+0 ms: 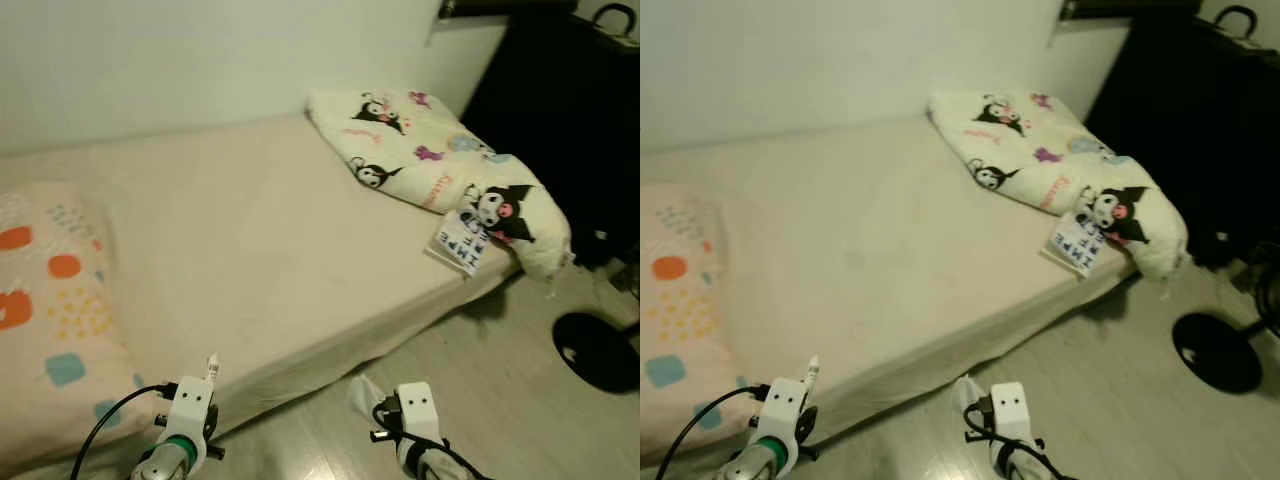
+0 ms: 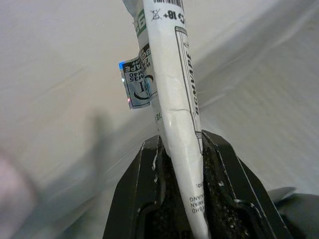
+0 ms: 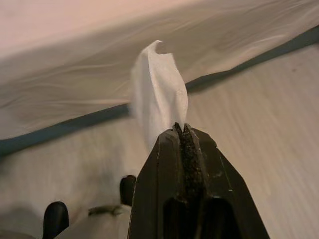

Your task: Clean up the room

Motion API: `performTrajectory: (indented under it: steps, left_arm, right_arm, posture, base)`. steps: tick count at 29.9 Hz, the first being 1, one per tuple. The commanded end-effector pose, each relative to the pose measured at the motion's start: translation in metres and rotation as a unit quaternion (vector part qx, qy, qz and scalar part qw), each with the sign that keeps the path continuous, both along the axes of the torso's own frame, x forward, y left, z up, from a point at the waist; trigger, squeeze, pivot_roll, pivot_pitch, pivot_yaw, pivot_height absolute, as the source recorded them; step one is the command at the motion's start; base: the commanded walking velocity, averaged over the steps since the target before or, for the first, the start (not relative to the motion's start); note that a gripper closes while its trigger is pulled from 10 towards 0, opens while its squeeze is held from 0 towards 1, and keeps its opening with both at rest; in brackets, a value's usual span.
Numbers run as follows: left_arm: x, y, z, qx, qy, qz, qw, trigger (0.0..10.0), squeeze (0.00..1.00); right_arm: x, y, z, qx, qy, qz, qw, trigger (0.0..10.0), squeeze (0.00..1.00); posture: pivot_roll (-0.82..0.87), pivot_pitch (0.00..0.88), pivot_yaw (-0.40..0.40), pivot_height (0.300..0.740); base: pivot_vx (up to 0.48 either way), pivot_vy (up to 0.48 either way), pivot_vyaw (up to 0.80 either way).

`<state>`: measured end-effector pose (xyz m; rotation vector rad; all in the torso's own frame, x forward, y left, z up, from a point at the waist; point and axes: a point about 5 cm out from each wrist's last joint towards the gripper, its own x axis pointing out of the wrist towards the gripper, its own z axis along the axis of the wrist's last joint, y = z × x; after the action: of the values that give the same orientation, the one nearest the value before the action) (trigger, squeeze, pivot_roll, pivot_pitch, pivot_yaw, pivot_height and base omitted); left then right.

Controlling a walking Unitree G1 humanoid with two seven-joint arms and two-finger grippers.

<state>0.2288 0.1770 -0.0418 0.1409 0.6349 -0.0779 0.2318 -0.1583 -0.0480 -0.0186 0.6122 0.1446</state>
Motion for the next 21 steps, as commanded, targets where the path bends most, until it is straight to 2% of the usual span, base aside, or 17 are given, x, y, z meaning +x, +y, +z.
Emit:
performTrajectory:
  steps: [1,5,8,12,13,17,18,21]
  left_arm:
    - [-0.009,0.003,-0.007,0.005,0.018,0.003,1.000,10.0,0.00]
    - [-0.008,0.003,-0.008,0.017,0.020,-0.013,1.000,10.0,0.00]
    - [-0.010,0.006,-0.010,0.048,0.021,-0.033,0.998,10.0,0.00]
    - [-0.016,0.007,-0.017,0.032,0.044,-0.028,0.998,10.0,0.00]
    - [-0.020,0.006,-0.020,0.027,0.056,-0.024,0.998,10.0,0.00]
    - [-0.021,0.005,-0.021,0.029,0.058,-0.031,0.997,10.0,0.00]
    - [-0.021,0.002,-0.021,0.040,0.055,-0.051,0.996,10.0,0.00]
    - [-0.021,0.001,-0.021,0.047,0.055,-0.064,0.995,10.0,0.00]
  right_arm:
    - [-0.003,-0.001,-0.002,0.001,0.004,-0.003,1.000,10.0,0.00]
    - [-0.003,0.000,-0.003,0.000,0.006,0.002,1.000,10.0,0.00]
    - [-0.005,-0.001,-0.005,-0.002,0.013,0.004,1.000,10.0,0.00]
    - [-0.011,-0.011,-0.010,-0.020,0.033,-0.011,0.999,10.0,0.00]
    - [-0.014,-0.018,-0.012,-0.028,0.042,-0.020,0.999,10.0,0.00]
    - [-0.016,-0.021,-0.012,-0.033,0.044,-0.018,0.998,10.0,0.00]
    - [-0.018,-0.024,-0.014,-0.040,0.049,-0.020,0.998,10.0,0.00]
    - [-0.020,-0.026,-0.015,-0.044,0.053,-0.024,0.997,10.0,0.00]
  posture:
    - [0.07,0.000,-0.016,0.740]
    - [0.07,0.000,-0.016,0.740]
    - [0.07,0.000,-0.016,0.740]
    - [0.07,0.000,-0.024,0.740]
    - [0.07,0.000,-0.024,0.740]
    - [0.07,0.000,-0.010,0.740]
    - [0.07,0.000,0.005,0.740]
    - [0.07,0.000,0.022,0.740]
  base:
    - [0.000,0.000,-0.74]
    - [0.000,0.000,-0.74]
    - [0.000,0.000,-0.74]
    - [0.000,0.000,-0.74]
    - [0.000,0.000,-0.74]
    - [0.000,0.000,-0.74]
    - [0.000,0.000,-0.74]
    - [0.000,0.000,-0.74]
